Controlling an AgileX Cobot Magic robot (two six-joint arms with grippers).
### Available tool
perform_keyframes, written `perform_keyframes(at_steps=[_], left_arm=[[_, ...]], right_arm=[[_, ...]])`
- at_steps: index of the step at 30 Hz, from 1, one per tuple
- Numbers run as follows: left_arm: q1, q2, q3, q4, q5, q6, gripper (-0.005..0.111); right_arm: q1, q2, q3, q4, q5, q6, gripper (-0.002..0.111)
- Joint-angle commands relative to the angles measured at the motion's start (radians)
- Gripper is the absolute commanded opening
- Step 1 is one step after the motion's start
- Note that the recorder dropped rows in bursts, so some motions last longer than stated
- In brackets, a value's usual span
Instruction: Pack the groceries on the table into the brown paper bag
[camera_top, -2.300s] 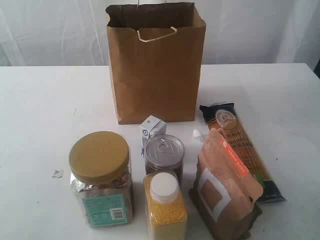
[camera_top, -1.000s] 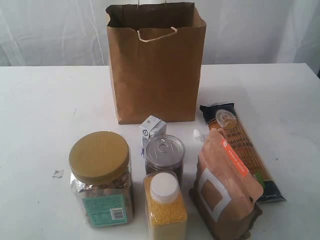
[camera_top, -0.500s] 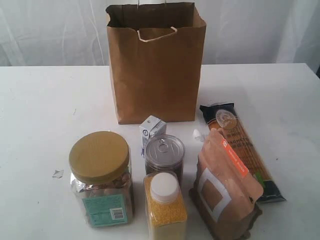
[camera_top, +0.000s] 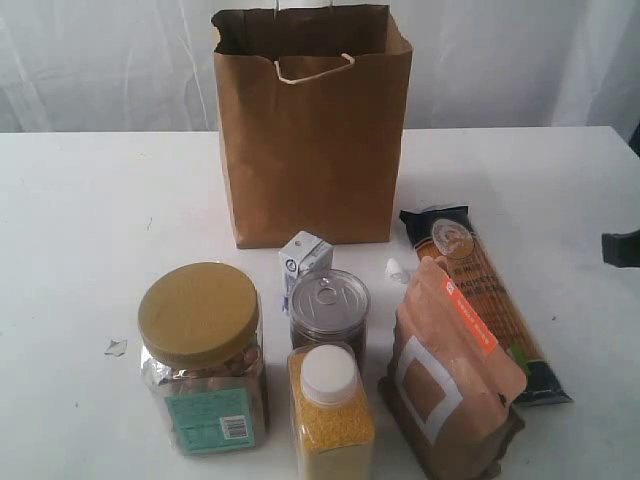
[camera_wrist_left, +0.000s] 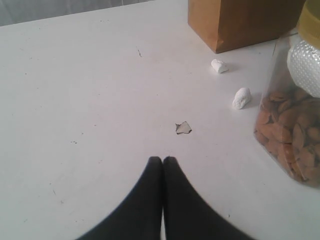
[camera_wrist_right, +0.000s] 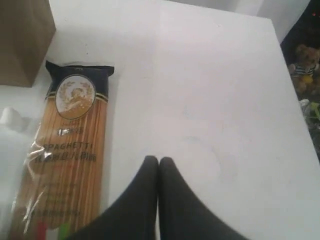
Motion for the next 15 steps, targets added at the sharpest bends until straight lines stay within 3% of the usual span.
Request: perform_keyframes(at_steps=[1, 4, 9, 13, 14, 15], left_arm=[[-0.004, -0.005, 0.004, -0.001, -0.005, 0.002, 0.000], [-0.004, -0.005, 0.004, -0.001, -0.005, 0.002, 0.000], [-0.004, -0.005, 0.004, -0.001, -0.005, 0.002, 0.000], [-0.004, -0.005, 0.004, -0.001, -0.005, 0.002, 0.000], [-0.004, -0.005, 0.004, -0.001, -0.005, 0.002, 0.000], [-0.004, -0.005, 0.004, -0.001, -0.005, 0.002, 0.000]], right_arm=[[-0.001, -0.021, -0.078, -0.019, 0.311, 0.091, 0.000], [-0.001, 0.019, -0.108, -0.156, 0.498, 0.117, 0.000], [-0.001, 0.080, -0.173, -0.477, 0.656, 0.379, 0.000], [0.003, 0.058, -0.232, -0.335, 0.671, 0.274, 0.000], [0.011, 0.045, -0.236, -0.247, 0.673, 0.187, 0.000], [0.042, 0.015, -0.239, -0.039, 0.677, -0.013, 0.000]])
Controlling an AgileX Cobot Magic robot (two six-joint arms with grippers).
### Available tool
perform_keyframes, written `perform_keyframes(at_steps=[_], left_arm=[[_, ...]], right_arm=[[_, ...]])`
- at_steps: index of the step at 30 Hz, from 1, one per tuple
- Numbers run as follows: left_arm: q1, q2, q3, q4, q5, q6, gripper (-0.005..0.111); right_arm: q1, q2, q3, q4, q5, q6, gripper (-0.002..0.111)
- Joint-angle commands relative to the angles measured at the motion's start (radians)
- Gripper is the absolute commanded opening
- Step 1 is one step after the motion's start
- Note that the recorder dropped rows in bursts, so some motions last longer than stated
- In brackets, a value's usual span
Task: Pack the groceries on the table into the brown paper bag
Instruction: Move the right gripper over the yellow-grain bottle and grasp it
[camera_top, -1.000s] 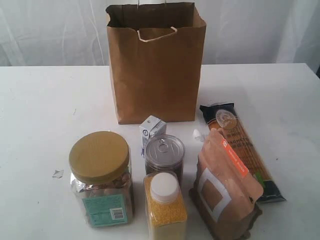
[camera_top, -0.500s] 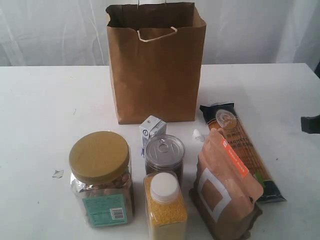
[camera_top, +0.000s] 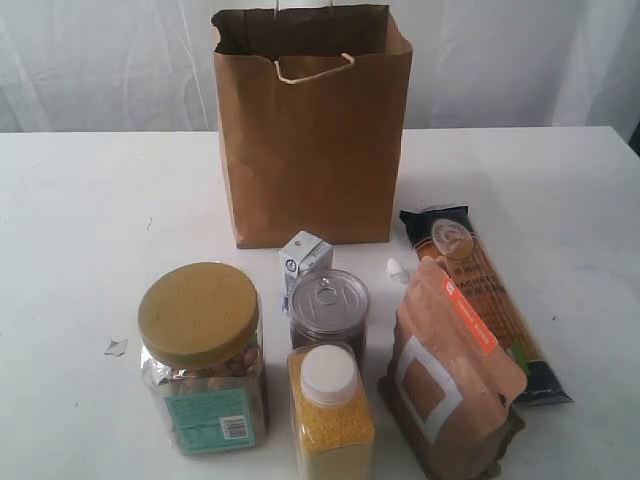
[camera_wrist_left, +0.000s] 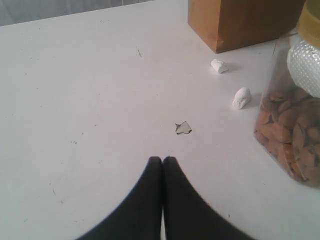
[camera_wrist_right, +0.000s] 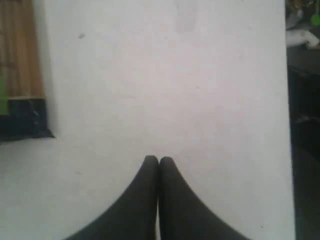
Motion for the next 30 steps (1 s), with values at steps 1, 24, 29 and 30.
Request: perform_keyframes(at_steps=[1, 24, 29, 30], left_arm=[[-0.004, -0.005, 0.004, -0.001, -0.005, 0.002, 0.000], [-0.004, -0.005, 0.004, -0.001, -0.005, 0.002, 0.000], [-0.004, -0.005, 0.004, -0.001, -0.005, 0.002, 0.000], [-0.004, -0.005, 0.004, -0.001, -0.005, 0.002, 0.000]], right_arm=[[0.063, -0.072, -0.026, 0.463, 0.022, -0.418, 0.000], [0.745, 0.179, -0.010, 0.740, -0.372, -0.606, 0.000], [0.789, 0.195, -0.010, 0.706, -0.354, -0.606, 0.016], [0.789, 0.195, -0.010, 0.699, -0.339, -0.606, 0.023]])
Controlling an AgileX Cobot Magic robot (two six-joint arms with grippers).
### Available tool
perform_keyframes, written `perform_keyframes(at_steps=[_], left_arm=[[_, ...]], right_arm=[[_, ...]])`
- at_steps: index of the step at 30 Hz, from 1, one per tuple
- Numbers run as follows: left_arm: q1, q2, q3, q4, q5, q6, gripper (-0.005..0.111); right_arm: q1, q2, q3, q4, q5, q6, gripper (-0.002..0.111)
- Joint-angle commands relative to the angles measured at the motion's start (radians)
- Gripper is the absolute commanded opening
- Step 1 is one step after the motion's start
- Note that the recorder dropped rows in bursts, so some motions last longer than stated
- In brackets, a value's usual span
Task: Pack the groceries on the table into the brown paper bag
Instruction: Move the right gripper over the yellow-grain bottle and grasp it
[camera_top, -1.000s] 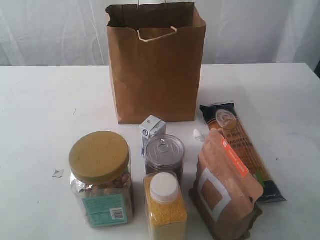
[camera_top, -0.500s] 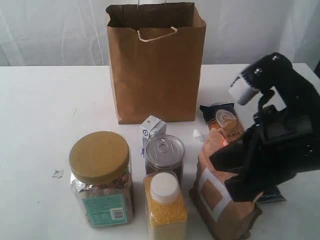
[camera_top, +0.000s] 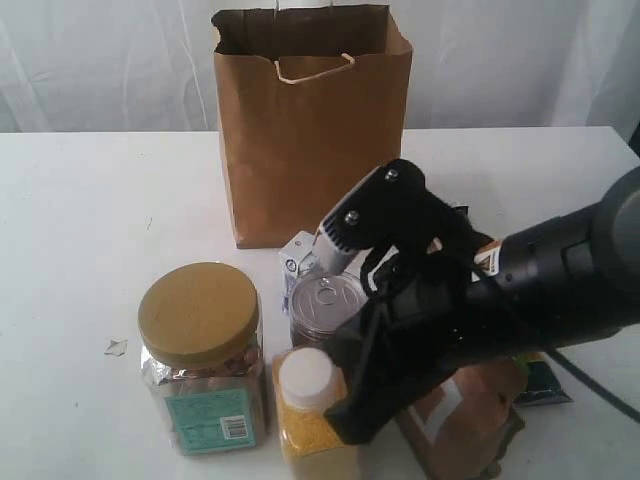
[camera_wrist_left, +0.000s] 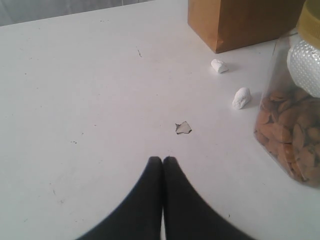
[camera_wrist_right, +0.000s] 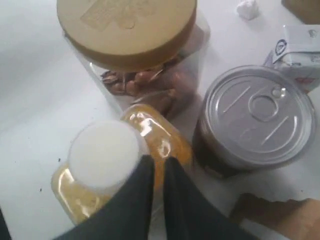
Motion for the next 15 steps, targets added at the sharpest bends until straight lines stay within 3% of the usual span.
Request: perform_keyframes(at_steps=[1, 5, 7, 15], left_arm=[[-0.004, -0.005, 0.004, -0.001, -0.005, 0.002, 0.000], [-0.004, -0.005, 0.004, -0.001, -0.005, 0.002, 0.000], [-0.004, -0.005, 0.004, -0.001, -0.005, 0.002, 0.000], [-0.004, -0.005, 0.004, -0.001, -0.005, 0.002, 0.000]], right_arm=[[0.020, 0.003, -0.003, -0.035, 0.053, 0.001, 0.032], [0.020, 0.003, -0.003, -0.035, 0.064, 0.001, 0.067], [0.020, 0.003, -0.003, -0.042, 0.036, 0.001, 0.077], [0.020, -0.046, -0.004, -0.059, 0.008, 0.078, 0.080]])
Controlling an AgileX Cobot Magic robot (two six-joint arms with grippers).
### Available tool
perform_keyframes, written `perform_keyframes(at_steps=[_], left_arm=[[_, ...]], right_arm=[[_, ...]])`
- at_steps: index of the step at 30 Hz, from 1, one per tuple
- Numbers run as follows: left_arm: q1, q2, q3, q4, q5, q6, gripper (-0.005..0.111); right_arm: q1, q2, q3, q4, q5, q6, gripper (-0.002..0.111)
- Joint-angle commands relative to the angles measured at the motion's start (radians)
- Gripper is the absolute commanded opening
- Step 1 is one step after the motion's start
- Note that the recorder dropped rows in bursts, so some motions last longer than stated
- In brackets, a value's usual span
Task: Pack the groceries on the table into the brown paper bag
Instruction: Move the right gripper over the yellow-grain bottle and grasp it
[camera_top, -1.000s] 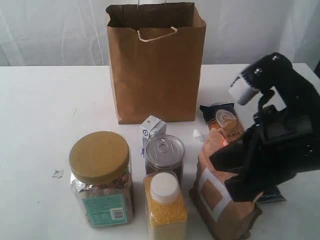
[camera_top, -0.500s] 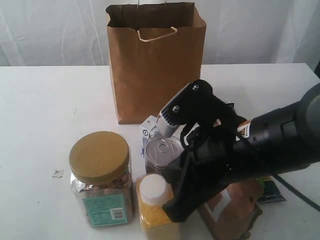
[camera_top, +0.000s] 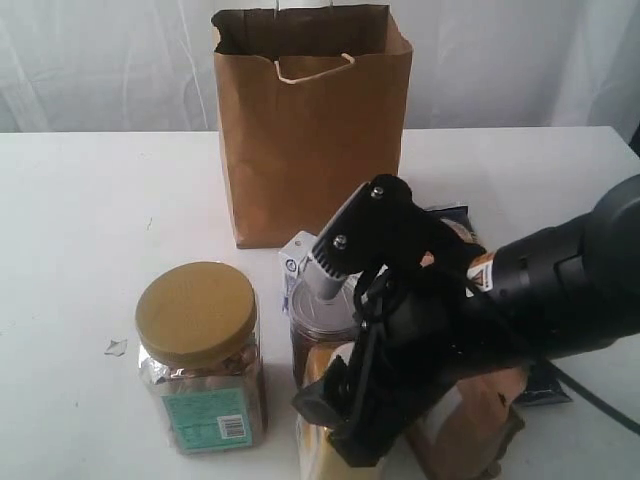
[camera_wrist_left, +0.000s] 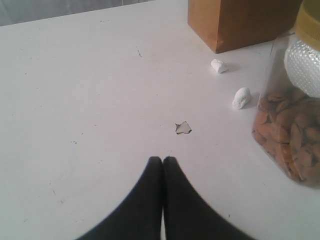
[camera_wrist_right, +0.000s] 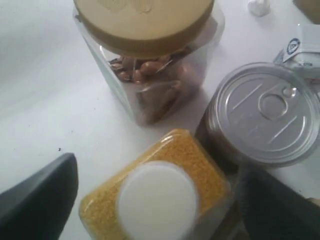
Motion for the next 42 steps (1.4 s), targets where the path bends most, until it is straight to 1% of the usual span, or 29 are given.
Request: perform_keyframes(at_steps=[1, 2, 3, 5, 9, 14, 16, 17, 19, 20, 21, 22, 26, 27, 38, 40, 42], left_arm=[[-0.004, -0.005, 0.004, -0.001, -0.005, 0.002, 0.000], [-0.004, -0.005, 0.004, -0.001, -0.005, 0.002, 0.000], [-0.004, -0.005, 0.004, -0.001, -0.005, 0.002, 0.000], [-0.004, -0.005, 0.004, -0.001, -0.005, 0.002, 0.000], [-0.004, -0.005, 0.004, -0.001, -0.005, 0.002, 0.000], [-0.004, -0.005, 0.004, -0.001, -0.005, 0.002, 0.000], [-0.004, -0.005, 0.004, -0.001, -0.005, 0.002, 0.000], [-0.004, -0.005, 0.004, -0.001, -0.005, 0.002, 0.000], [-0.004, -0.005, 0.004, -0.001, -0.005, 0.002, 0.000], [-0.004, -0.005, 0.004, -0.001, -0.005, 0.002, 0.000], [-0.004, -0.005, 0.004, -0.001, -0.005, 0.002, 0.000], [-0.004, -0.005, 0.004, -0.001, -0.005, 0.002, 0.000], [-0.004, -0.005, 0.004, -0.001, -0.005, 0.002, 0.000], [-0.004, -0.005, 0.004, -0.001, -0.005, 0.002, 0.000], [-0.004, -0.005, 0.004, -0.001, -0.005, 0.002, 0.000], [-0.004, -0.005, 0.004, -0.001, -0.005, 0.002, 0.000], [-0.004, -0.005, 0.004, -0.001, -0.005, 0.002, 0.000]], right_arm=[[0.002, -0.051, -0.004, -0.010, -0.004, 0.121, 0.080], [0.002, -0.056, -0.002, -0.017, 0.004, 0.181, 0.080], [0.002, -0.055, 0.004, -0.026, 0.015, 0.301, 0.080], [0.021, -0.022, 0.024, -0.026, -0.003, 0.401, 0.080], [0.068, 0.078, 0.032, -0.026, -0.034, 0.401, 0.080], [0.068, 0.175, 0.032, -0.026, -0.110, 0.401, 0.080], [0.068, 0.195, 0.032, -0.026, -0.103, 0.416, 0.079], [0.068, 0.202, 0.032, -0.026, -0.094, 0.420, 0.077], [0.068, 0.215, 0.032, -0.028, -0.064, 0.438, 0.063], [0.068, 0.222, 0.032, -0.044, -0.042, 0.455, 0.052], [0.068, 0.224, 0.032, -0.048, -0.030, 0.458, 0.045], [0.068, 0.224, 0.032, -0.053, -0.016, 0.462, 0.036], [0.068, 0.224, 0.032, -0.053, 0.009, 0.462, 0.006], [0.068, 0.224, 0.032, -0.053, 0.018, 0.462, 0.001], [0.068, 0.134, 0.005, -0.058, 0.113, 0.481, 0.000], [0.068, 0.118, 0.004, -0.079, 0.106, 0.485, 0.000], [0.068, 0.120, 0.004, -0.142, 0.101, 0.485, 0.000]])
